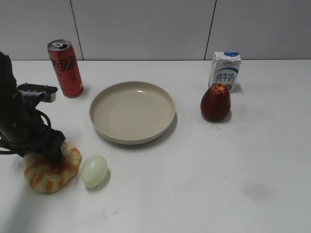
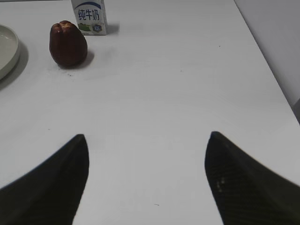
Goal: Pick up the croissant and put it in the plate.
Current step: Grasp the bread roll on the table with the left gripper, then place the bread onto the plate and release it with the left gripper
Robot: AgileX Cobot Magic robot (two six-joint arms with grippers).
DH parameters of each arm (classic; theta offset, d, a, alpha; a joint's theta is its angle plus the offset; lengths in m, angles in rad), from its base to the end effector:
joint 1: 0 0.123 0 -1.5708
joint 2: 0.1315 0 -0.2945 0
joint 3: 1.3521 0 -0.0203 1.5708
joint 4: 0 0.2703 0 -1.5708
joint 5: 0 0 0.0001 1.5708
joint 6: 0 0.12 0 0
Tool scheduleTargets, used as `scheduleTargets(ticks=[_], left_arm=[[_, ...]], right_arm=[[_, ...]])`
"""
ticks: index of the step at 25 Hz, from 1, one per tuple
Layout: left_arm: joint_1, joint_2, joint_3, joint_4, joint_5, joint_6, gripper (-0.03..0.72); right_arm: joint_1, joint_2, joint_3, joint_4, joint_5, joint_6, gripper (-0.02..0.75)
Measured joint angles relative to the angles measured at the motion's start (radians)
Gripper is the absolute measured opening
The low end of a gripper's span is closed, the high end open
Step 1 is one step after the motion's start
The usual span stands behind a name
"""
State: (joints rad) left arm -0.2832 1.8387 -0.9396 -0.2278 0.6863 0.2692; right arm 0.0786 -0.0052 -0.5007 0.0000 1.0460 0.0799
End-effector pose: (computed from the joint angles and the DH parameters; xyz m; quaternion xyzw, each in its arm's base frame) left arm 0.3075 -0.1074 0.0938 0.1887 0.9785 -0.0754 0.0355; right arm 0.0284 0.0022 0.2754 0.0006 0.8478 0.0420 0.5286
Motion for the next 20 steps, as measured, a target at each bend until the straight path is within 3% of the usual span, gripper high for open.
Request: scheduleTargets(ticks=[2, 5, 6, 12, 20], left_arm=[[0.0, 0.005, -0.004, -0.008, 0.009, 0.001, 0.45], [-0.001, 0.005, -0.024, -0.018, 0.062, 0.001, 0.185], [-0.001, 0.003, -0.037, -0.018, 0.09, 0.001, 0.165], [-0.001, -0.079, -0.213, -0.03, 0.191, 0.001, 0.167], [-0.048, -0.036, -0.5, -0.126, 0.13, 0.001, 0.167]], right_arm=[[0.0, 0.0, 0.0, 0.0, 0.0, 0.0, 0.583], [0.0, 0.0, 0.0, 0.0, 0.0, 0.0, 0.584], [0.0, 0.0, 0.0, 0.0, 0.0, 0.0, 0.584], [0.0, 0.0, 0.0, 0.0, 0.0, 0.0, 0.584], [0.0, 0.0, 0.0, 0.0, 0.0, 0.0, 0.584]])
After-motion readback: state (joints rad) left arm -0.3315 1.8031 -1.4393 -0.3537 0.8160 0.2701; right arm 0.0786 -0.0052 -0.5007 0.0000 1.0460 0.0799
